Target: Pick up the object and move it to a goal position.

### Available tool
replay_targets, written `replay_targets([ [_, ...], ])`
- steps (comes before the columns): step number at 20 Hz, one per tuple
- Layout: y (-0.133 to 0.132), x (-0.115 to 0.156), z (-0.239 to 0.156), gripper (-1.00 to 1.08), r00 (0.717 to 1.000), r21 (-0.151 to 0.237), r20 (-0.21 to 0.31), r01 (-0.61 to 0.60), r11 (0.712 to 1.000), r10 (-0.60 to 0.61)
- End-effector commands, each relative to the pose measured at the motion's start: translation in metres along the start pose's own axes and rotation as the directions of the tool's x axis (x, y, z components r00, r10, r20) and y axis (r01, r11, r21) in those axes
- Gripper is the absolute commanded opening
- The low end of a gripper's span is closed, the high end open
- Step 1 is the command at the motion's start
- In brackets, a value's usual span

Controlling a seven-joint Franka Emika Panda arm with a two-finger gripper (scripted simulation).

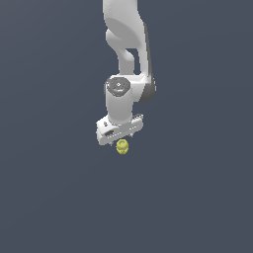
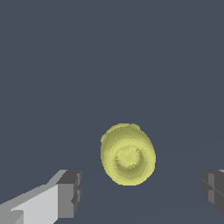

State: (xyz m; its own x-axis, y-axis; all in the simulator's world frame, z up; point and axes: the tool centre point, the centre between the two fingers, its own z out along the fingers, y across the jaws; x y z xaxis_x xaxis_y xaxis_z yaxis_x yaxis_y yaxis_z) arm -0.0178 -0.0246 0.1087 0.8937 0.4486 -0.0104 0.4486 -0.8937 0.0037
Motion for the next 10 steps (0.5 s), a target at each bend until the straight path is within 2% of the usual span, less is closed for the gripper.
replay_targets([
  [1, -0.0015, 0.0007, 0.0032, 1.0, 0.999, 0.001, -0.005, 0.036, 0.999, -0.036],
  [10, -0.0035, 0.0014, 0.0072, 1.0, 0.997, 0.003, -0.01, 0.077, 0.997, -0.077],
])
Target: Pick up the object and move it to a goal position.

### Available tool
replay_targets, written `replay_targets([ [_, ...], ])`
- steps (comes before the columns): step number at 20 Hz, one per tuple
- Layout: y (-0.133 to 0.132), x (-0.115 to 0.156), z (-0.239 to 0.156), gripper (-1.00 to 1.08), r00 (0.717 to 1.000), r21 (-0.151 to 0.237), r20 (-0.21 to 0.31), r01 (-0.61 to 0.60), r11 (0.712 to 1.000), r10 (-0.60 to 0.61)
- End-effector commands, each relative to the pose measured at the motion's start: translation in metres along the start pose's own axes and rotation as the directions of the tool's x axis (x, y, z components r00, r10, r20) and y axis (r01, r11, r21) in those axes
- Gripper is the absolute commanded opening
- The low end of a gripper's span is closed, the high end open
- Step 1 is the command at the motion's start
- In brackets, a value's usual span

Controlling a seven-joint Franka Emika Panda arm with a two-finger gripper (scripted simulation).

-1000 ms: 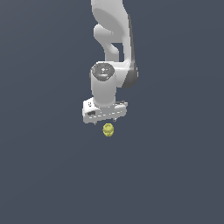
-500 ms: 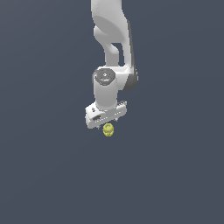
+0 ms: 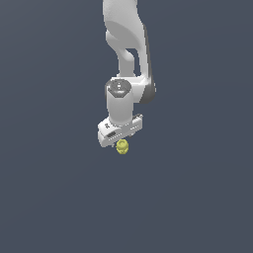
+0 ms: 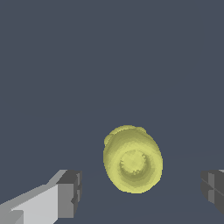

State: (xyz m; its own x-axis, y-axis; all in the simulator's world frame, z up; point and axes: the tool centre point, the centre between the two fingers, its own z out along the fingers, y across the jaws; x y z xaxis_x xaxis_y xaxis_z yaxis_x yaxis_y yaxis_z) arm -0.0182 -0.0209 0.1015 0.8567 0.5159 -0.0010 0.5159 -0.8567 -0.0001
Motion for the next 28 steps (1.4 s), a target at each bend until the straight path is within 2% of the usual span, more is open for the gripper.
replay_targets([
  [1, 0.0, 0.0, 0.0, 1.0, 1.0, 0.0, 0.0, 0.0, 1.0, 0.0],
  [12, -0.001, -0.001, 0.043, 1.0, 1.0, 0.0, -0.001, 0.004, 1.0, -0.004],
  [17, 0.0, 0.0, 0.05, 1.0, 1.0, 0.0, -0.001, 0.005, 1.0, -0.005],
  [18, 0.0, 0.0, 0.05, -1.0, 1.0, 0.0, -0.001, 0.005, 1.0, -0.005],
  [28, 0.0, 0.0, 0.049, -1.0, 1.0, -0.001, -0.002, 0.004, 1.0, -0.004],
])
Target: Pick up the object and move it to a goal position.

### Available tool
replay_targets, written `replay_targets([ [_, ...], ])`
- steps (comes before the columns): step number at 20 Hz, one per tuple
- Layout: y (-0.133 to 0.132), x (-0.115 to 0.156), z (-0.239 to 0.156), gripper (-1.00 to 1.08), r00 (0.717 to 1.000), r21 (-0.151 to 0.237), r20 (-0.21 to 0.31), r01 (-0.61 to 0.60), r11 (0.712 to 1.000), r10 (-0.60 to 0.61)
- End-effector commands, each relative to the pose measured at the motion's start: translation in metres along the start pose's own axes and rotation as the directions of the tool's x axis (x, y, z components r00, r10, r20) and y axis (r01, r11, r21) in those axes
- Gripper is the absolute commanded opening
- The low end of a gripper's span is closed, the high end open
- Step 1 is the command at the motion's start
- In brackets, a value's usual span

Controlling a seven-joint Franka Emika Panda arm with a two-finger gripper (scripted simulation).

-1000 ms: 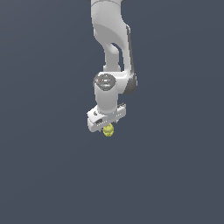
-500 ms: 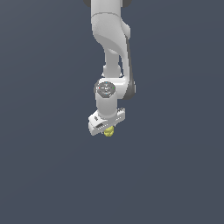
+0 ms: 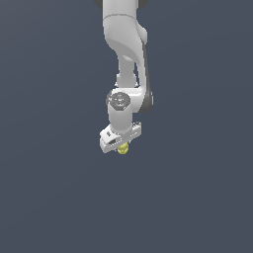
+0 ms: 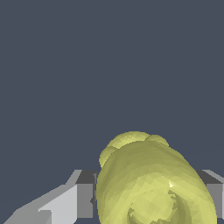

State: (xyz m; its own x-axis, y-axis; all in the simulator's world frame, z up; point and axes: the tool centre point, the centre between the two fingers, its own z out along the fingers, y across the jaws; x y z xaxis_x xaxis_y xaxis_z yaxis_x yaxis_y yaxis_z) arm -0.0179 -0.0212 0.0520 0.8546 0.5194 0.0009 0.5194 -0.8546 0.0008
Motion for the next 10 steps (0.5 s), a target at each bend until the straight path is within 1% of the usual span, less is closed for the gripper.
replay_targets([
  [1, 0.0, 0.0, 0.0, -1.0, 1.0, 0.0, 0.0, 0.0, 1.0, 0.0],
  [6, -0.002, 0.0, -0.009, -1.0, 1.0, 0.0, 0.0, 0.0, 1.0, 0.0],
  [10, -0.006, -0.001, -0.026, -1.0, 1.0, 0.0, 0.0, 0.0, 1.0, 0.0],
])
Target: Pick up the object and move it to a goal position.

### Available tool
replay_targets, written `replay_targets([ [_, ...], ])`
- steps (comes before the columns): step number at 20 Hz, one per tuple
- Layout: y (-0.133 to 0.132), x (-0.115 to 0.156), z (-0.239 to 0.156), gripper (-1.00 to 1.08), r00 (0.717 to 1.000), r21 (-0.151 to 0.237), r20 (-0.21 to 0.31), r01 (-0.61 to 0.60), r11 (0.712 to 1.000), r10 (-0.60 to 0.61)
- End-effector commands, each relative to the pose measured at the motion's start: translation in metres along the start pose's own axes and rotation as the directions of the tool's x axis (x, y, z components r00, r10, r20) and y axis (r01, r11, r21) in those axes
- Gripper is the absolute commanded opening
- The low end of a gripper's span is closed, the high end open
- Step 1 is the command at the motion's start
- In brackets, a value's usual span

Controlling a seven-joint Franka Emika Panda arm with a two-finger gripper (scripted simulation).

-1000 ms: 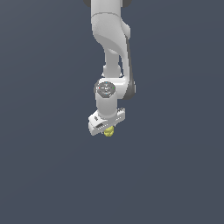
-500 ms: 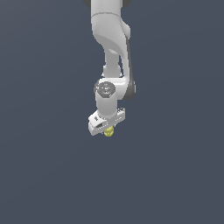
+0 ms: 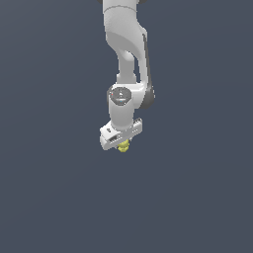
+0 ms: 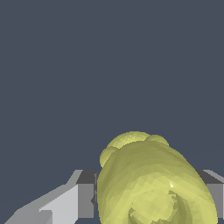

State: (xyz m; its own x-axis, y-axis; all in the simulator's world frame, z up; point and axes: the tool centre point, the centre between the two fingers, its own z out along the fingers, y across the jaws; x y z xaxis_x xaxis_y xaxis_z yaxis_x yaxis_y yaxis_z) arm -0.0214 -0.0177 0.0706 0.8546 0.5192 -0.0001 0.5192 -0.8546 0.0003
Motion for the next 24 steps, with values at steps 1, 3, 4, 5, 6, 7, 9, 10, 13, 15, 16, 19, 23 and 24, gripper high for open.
replay_targets([
  [1, -0.003, 0.0, -0.012, -1.0, 1.0, -0.001, -0.001, 0.0, 1.0, 0.0],
  [3, -0.006, -0.001, -0.025, -1.0, 1.0, -0.001, -0.001, 0.001, 1.0, -0.001],
  [4, -0.008, -0.001, -0.032, -1.0, 1.0, -0.001, -0.001, 0.001, 1.0, -0.001],
  [5, -0.01, -0.001, -0.04, -1.0, 1.0, -0.001, -0.001, 0.001, 1.0, -0.001],
  [6, -0.012, -0.002, -0.049, -1.0, 1.0, -0.001, -0.001, 0.001, 1.0, -0.001],
  [7, -0.014, -0.002, -0.057, -1.0, 1.0, -0.001, -0.001, 0.001, 1.0, -0.001],
  [9, -0.019, -0.002, -0.077, -1.0, 1.0, -0.001, 0.0, 0.001, 1.0, -0.001],
  [10, -0.021, -0.003, -0.087, -1.0, 1.0, -0.001, 0.0, 0.001, 1.0, -0.001],
  [13, -0.029, -0.004, -0.119, -1.0, 1.0, -0.001, 0.0, 0.001, 1.0, -0.001],
  [15, -0.034, -0.004, -0.139, -1.0, 1.0, -0.001, 0.0, 0.001, 1.0, -0.001],
  [16, -0.036, -0.004, -0.148, -1.0, 1.0, -0.001, 0.0, 0.001, 1.0, -0.001],
  [19, -0.042, -0.004, -0.174, -1.0, 1.0, -0.001, 0.0, 0.001, 1.0, -0.001],
  [23, -0.047, -0.004, -0.201, -1.0, 1.0, 0.0, 0.0, 0.002, 1.0, -0.002],
  [24, -0.048, -0.004, -0.207, -1.0, 1.0, 0.0, 0.0, 0.002, 1.0, -0.002],
])
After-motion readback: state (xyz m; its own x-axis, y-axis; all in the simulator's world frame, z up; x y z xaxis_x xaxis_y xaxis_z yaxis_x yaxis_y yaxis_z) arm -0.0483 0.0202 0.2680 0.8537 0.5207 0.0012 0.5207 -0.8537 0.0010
